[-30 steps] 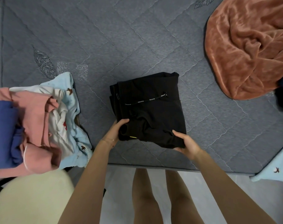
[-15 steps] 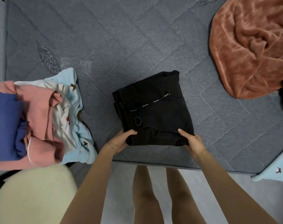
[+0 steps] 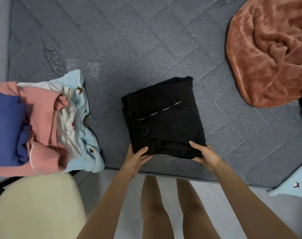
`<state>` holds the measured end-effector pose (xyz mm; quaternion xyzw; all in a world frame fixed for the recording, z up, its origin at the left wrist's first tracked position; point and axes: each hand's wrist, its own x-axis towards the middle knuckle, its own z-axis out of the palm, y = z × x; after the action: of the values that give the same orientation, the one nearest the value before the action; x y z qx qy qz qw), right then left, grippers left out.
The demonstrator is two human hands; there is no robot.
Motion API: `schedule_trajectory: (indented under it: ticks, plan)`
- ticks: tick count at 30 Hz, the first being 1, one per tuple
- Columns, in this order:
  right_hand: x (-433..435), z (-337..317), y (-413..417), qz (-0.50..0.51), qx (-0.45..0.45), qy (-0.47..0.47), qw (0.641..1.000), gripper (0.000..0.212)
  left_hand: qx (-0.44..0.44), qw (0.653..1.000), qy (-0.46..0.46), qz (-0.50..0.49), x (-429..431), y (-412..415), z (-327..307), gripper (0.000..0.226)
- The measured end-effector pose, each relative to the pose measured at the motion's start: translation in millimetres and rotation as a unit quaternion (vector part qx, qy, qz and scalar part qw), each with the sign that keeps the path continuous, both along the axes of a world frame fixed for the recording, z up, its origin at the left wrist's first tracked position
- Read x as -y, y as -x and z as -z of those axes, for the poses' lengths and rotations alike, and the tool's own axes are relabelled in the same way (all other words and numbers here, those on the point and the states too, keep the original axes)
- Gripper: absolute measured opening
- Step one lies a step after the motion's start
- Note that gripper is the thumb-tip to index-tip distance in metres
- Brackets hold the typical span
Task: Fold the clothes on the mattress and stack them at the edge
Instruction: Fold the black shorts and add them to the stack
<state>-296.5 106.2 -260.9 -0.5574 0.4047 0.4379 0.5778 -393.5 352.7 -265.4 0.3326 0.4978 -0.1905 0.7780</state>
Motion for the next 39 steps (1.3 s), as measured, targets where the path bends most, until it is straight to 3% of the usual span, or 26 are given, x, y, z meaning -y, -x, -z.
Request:
schedule_trajectory:
  ticks: [5, 9, 13, 17, 21, 23, 25, 27, 28, 30, 31, 32, 33, 35, 39]
  plan:
    - [-11, -10, -14, 0.046, 0.039, 0.009, 0.998, 0.018, 0.000, 0.996, -0.087, -0.011, -1, -14, -14, 0.049]
    - [-29, -27, -31, 0.138, 0.071, -0.059, 0.986, 0.041, -0.003, 0.988, -0.133, -0.075, -5, -42, -34, 0.039]
    - [-55, -41, -64, 0.202, 0.075, -0.060, 0.975, 0.015, -0.049, 0.979, -0.111, -0.165, -8, -81, -53, 0.031]
    - [-81, -46, -99, 0.266, 0.033, -0.069, 0.961, 0.007, -0.080, 0.967, -0.104, -0.219, -14, -110, -58, 0.049]
    - [-99, -39, -125, 0.225, 0.065, -0.078, 0.969, 0.019, -0.090, 0.956, -0.108, -0.256, -23, -142, -53, 0.055]
    - [-105, -34, -130, 0.134, 0.105, -0.044, 0.984, 0.032, -0.061, 0.955, -0.138, -0.256, -24, -154, -46, 0.044]
    - [-109, -30, -130, 0.012, 0.179, 0.010, 0.984, 0.039, 0.003, 0.951, -0.240, -0.195, -18, -161, -41, 0.034]
    - [-112, -26, -126, -0.126, 0.274, 0.059, 0.952, 0.041, 0.111, 0.908, -0.402, -0.037, -7, -157, -37, 0.041]
    - [-112, -23, -124, -0.222, 0.334, 0.102, 0.910, 0.043, 0.173, 0.855, -0.484, 0.075, -1, -153, -33, 0.047]
    - [-109, -14, -117, -0.398, 0.428, 0.204, 0.785, 0.046, 0.248, 0.681, -0.618, 0.305, 6, -143, -20, 0.053]
    - [-107, -12, -114, -0.444, 0.453, 0.238, 0.736, 0.047, 0.244, 0.597, -0.662, 0.381, 9, -138, -15, 0.054]
    - [-105, -10, -112, -0.467, 0.464, 0.256, 0.708, 0.048, 0.221, 0.539, -0.695, 0.421, 11, -134, -10, 0.054]
    - [-103, -8, -111, -0.478, 0.467, 0.262, 0.696, 0.050, 0.193, 0.509, -0.719, 0.433, 10, -131, -8, 0.050]
    - [-101, -7, -113, -0.488, 0.466, 0.257, 0.692, 0.054, 0.153, 0.504, -0.748, 0.404, 3, -130, -6, 0.036]
    - [-103, -8, -121, -0.416, 0.509, 0.249, 0.711, 0.058, 0.136, 0.535, -0.766, 0.329, -22, -144, -6, 0.017]
